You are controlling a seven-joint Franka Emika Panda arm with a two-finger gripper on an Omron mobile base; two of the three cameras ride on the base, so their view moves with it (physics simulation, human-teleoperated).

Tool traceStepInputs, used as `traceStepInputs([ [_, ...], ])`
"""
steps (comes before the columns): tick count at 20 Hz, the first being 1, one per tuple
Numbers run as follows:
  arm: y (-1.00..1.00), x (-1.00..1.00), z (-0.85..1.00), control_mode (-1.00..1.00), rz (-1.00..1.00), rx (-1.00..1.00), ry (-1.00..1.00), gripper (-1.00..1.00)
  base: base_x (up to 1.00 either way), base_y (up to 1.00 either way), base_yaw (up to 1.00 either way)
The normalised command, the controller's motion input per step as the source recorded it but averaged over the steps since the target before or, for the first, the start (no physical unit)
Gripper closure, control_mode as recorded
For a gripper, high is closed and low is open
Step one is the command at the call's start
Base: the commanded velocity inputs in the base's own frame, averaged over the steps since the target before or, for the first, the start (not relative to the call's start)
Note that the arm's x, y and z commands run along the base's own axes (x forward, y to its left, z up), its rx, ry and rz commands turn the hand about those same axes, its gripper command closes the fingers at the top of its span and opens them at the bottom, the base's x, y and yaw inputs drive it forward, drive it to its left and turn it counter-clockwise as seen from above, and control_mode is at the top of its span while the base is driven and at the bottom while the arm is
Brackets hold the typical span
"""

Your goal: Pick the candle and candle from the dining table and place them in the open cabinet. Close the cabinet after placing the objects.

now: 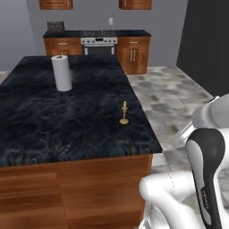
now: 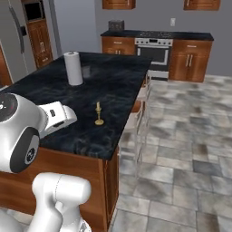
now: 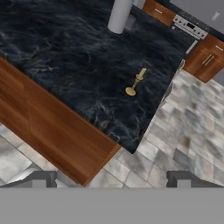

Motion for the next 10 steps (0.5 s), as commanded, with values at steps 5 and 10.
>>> traceStepInputs([
  [5,0.00,0.00,0.00,1.00,0.00,0.00,0.00,-1.00,0.28,-0.31,0.11],
  [10,0.00,0.00,0.00,1.00,0.00,0.00,0.00,-1.00,0.27,-0.34,0.09],
])
